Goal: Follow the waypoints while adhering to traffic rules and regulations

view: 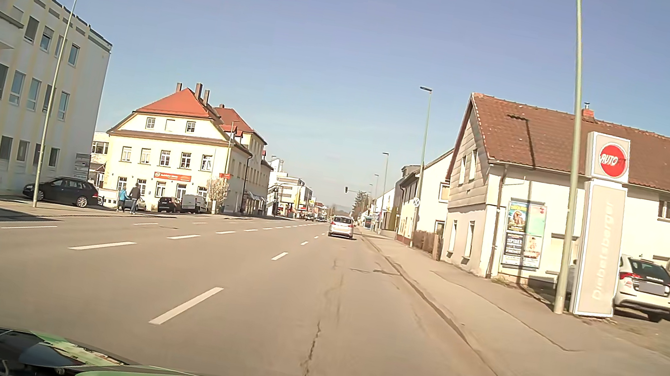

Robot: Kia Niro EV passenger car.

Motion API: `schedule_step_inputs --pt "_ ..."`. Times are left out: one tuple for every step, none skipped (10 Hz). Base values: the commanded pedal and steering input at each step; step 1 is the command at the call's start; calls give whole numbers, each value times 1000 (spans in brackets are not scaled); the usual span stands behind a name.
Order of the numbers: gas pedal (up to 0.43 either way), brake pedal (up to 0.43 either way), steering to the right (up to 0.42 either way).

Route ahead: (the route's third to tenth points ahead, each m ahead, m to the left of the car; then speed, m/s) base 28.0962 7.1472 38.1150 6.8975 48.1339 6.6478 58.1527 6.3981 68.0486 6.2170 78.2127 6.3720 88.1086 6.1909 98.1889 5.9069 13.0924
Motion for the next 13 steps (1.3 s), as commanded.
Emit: schedule_step_inputs --pt "118 0 -3" --pt "118 0 -2" --pt "118 0 -2" --pt "118 0 -2" --pt "118 0 -4" --pt "118 0 -6" --pt "118 0 -6" --pt "118 0 -6" --pt "118 0 -9" --pt "118 0 -10" --pt "118 0 -10" --pt "118 0 -11" --pt "118 0 -13"
